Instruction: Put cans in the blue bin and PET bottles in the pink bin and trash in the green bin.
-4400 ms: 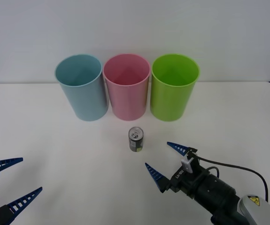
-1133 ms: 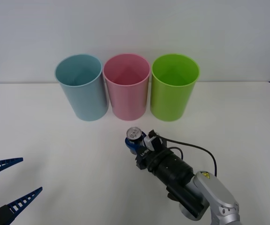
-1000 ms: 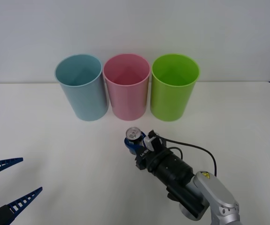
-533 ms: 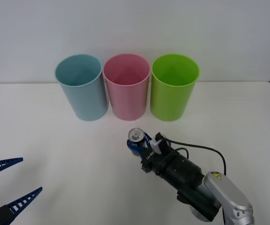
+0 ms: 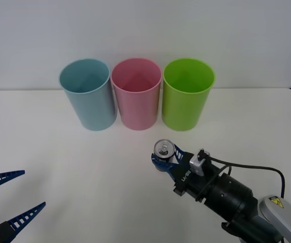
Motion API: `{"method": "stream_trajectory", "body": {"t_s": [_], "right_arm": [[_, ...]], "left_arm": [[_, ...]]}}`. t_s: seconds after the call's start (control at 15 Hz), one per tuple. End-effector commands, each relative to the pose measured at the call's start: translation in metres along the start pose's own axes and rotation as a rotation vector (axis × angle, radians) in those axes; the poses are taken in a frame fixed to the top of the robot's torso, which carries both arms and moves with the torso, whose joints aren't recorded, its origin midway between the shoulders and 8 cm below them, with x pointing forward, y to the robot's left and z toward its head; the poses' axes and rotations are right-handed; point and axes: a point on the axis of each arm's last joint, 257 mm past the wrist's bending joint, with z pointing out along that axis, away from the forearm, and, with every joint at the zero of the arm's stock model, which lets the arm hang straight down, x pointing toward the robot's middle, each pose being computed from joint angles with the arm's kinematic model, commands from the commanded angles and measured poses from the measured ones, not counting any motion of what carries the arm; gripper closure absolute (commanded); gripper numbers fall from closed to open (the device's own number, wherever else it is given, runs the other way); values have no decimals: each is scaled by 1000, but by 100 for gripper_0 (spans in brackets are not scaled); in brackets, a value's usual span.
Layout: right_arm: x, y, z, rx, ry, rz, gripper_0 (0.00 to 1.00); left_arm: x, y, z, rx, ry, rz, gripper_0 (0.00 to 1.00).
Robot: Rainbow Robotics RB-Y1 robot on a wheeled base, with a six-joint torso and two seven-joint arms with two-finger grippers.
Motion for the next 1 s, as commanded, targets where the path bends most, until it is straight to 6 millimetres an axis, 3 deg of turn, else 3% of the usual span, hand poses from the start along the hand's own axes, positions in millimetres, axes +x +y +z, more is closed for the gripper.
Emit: {"method": "stream_trajectory", "body": {"t_s": [0.07, 0.53, 1.0], "right_arm": [[-36, 5, -10, -18, -65, -12, 100], [-115, 2, -1, 18, -202, -57, 100], [-191, 1, 69, 65, -303, 28, 100]], "left_arm": [[0, 0, 0, 0, 0, 0, 0], [0, 0, 0, 0, 0, 0, 0], [0, 0, 0, 0, 0, 0, 0]]}}
